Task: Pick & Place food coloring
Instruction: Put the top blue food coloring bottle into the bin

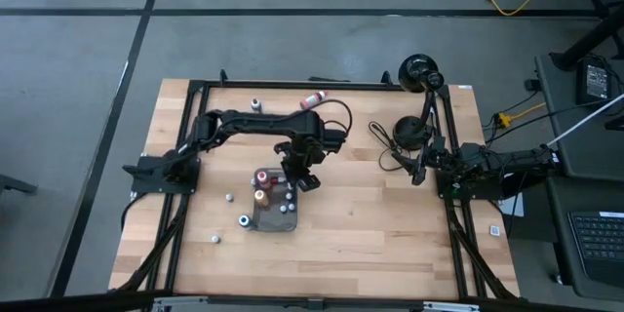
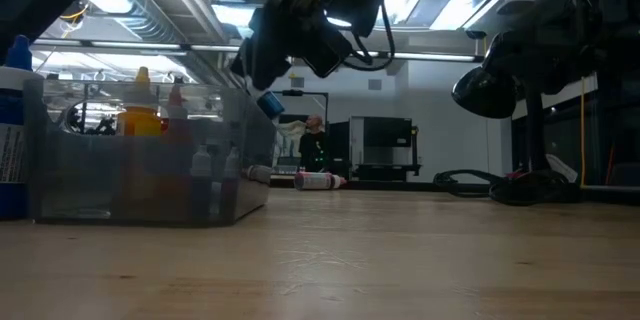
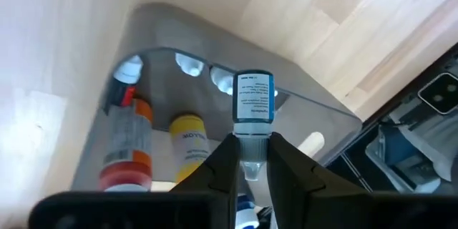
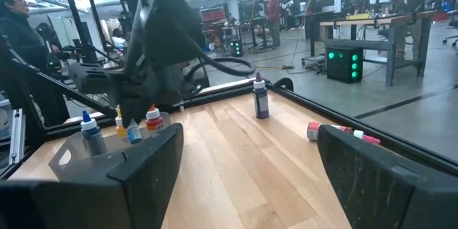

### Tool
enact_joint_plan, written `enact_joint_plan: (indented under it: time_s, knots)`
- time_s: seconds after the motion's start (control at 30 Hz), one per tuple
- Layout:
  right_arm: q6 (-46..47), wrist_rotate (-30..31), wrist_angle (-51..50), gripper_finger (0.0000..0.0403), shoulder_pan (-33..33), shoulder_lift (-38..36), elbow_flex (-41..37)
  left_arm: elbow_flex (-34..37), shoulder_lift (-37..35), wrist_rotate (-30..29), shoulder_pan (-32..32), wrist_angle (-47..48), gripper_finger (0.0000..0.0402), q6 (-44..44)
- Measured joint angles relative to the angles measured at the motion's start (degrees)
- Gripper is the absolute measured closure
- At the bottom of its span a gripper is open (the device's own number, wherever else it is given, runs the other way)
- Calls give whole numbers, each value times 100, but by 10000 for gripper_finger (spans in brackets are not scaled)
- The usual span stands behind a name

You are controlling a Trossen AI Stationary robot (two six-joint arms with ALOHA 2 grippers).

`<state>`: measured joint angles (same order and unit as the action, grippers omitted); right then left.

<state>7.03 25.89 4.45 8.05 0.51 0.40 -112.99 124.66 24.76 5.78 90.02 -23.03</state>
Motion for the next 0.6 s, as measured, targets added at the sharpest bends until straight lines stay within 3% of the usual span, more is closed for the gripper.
enact_joint_plan:
  time_s: [0.33,0.6]
  knots:
    - [0,0,0,80,0,-1,-1,398,-3,189,-69,-4,359,353]
    - [0,0,0,80,2,0,0,691,-26,-67,-81,-2,359,532]
